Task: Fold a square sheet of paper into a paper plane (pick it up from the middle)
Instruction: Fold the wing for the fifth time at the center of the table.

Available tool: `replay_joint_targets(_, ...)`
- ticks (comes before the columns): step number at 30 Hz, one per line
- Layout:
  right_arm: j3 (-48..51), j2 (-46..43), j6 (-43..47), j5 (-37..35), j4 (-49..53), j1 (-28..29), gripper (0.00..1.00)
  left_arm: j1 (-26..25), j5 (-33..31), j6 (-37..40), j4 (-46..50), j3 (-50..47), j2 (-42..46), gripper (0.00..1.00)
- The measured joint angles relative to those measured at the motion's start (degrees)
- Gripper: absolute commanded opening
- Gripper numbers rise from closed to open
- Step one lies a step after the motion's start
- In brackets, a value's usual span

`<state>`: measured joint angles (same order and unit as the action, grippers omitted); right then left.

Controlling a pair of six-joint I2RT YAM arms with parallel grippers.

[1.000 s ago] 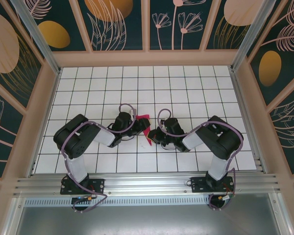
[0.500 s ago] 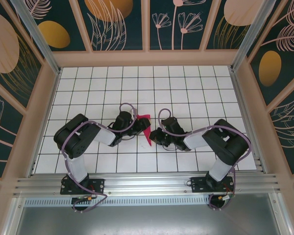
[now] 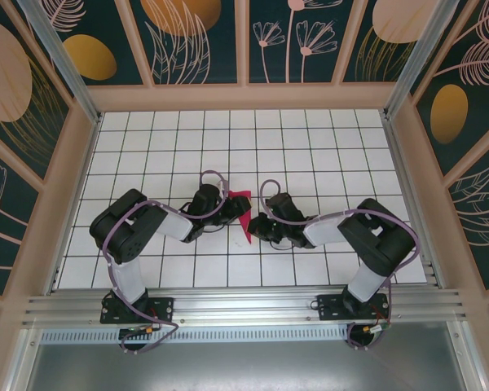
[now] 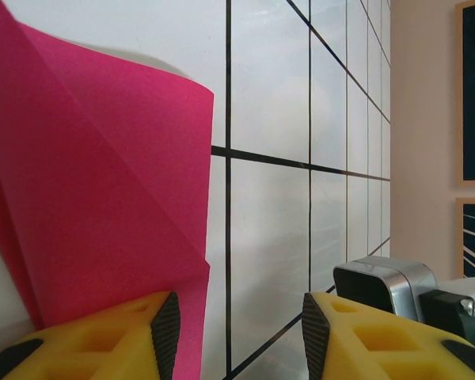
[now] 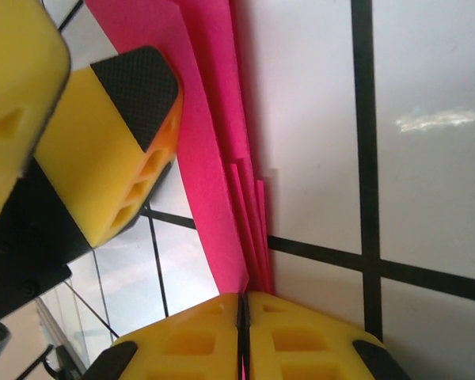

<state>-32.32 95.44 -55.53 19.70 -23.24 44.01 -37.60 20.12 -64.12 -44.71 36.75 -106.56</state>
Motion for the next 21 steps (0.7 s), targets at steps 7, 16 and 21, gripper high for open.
replay_joint_targets(7,-0.7,-2.1,2.3,-0.4,5.3,1.6,0.11,0.0,0.2,0.0,0.5,0.4,-0.2,0.47)
replay_joint_targets(16,-0.9,-2.2,2.5,-0.7,6.3,1.6,0.03,0.0,0.5,0.0,0.5,0.5,-0.2,0.47)
replay_joint_targets(21,0.9,-1.5,0.7,-0.3,2.5,1.6,0.02,0.0,0.5,0.0,1.1,0.9,-0.4,0.46)
